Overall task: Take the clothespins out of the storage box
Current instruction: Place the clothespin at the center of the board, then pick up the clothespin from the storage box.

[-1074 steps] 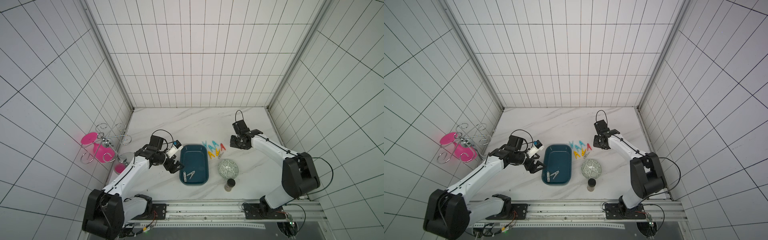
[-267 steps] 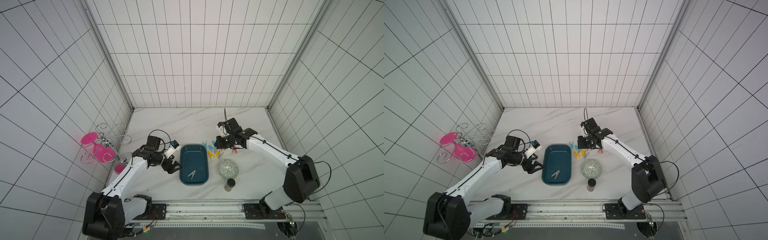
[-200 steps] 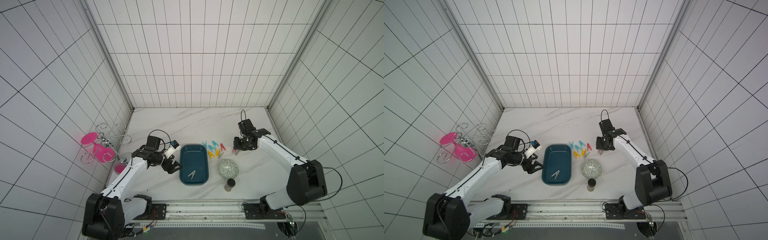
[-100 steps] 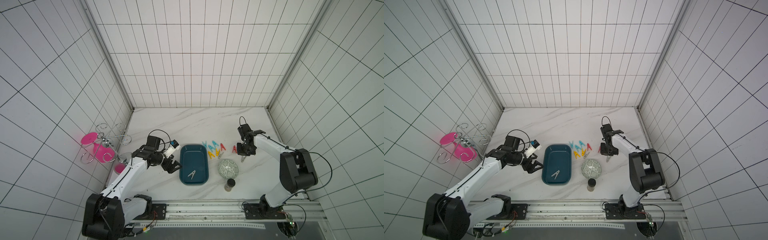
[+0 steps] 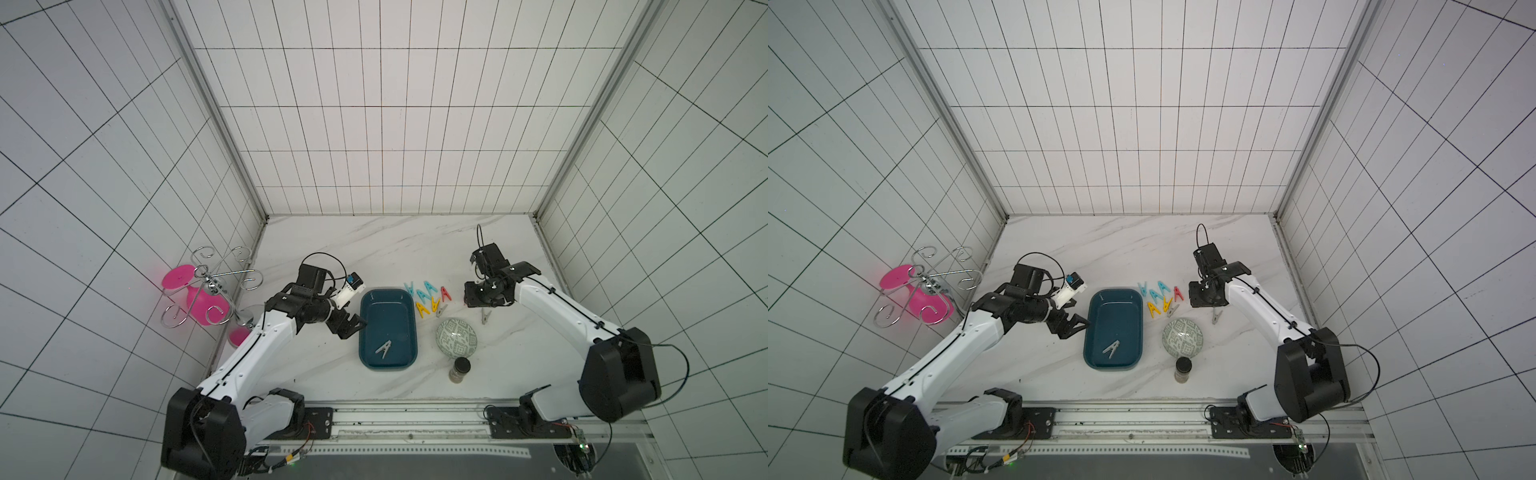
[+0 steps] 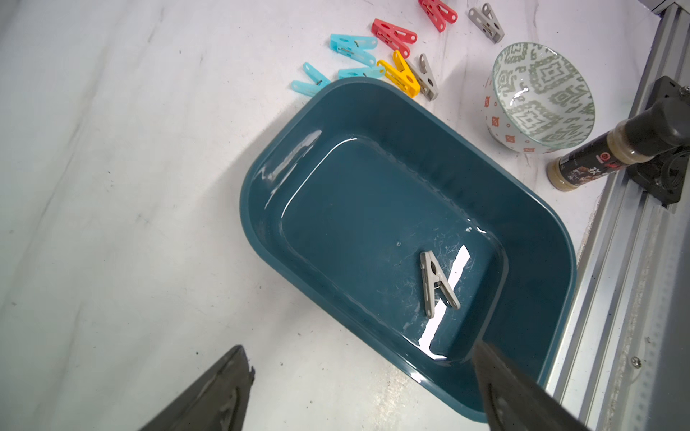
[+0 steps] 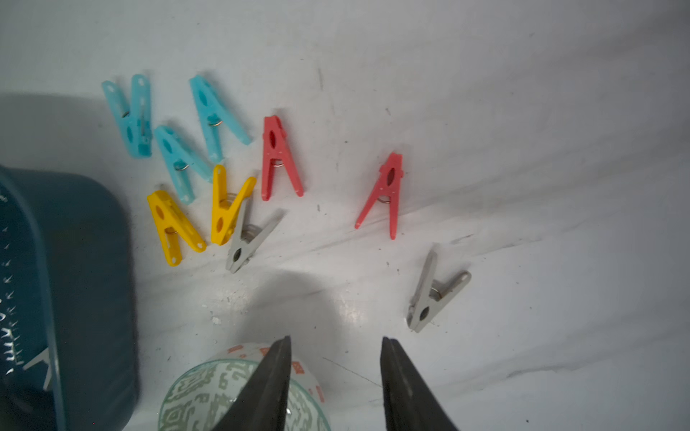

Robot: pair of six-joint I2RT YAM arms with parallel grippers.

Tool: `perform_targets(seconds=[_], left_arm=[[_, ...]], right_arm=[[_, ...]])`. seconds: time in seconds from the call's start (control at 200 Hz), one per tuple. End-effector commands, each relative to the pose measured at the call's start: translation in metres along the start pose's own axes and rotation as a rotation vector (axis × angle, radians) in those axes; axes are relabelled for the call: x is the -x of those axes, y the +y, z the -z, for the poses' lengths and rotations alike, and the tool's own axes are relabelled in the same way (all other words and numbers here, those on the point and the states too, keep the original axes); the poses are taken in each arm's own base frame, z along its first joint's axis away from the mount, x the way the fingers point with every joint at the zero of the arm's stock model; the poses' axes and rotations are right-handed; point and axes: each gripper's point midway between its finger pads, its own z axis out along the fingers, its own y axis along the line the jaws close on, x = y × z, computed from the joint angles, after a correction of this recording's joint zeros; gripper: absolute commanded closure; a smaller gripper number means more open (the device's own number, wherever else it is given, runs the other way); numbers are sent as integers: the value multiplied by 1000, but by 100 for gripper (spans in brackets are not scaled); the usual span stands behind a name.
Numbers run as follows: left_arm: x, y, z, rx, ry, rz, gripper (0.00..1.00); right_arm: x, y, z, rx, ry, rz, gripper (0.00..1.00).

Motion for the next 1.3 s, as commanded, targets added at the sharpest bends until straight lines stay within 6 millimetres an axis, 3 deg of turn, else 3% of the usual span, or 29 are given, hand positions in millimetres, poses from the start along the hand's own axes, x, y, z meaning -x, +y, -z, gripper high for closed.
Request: perform_targets(seconds=[0.0, 0.235, 0.525, 0.76, 0.905, 1.024, 1.294], left_arm=[[4, 6, 7, 53, 32, -60, 6], [-13, 35, -6, 119, 214, -43, 7], [-16, 29, -7, 79, 332, -99, 10], [-11, 17, 2, 52, 340, -12, 11], [-11, 24, 4, 96, 312, -26, 11], [-8, 34, 9, 128, 277, 18, 11], [-2, 70, 27, 146, 153, 303, 11]], right_arm=[[9, 31, 9, 115, -53, 72, 56], [14, 74, -5, 237, -75, 213, 56], [-4, 106, -17, 326, -25, 373, 58], [-7, 164, 18, 329, -5, 539, 59], [-34, 193, 17, 404, 51, 786, 59], [-36, 196, 3, 379, 56, 988, 59], [-44, 199, -33, 318, 141, 1352, 58]])
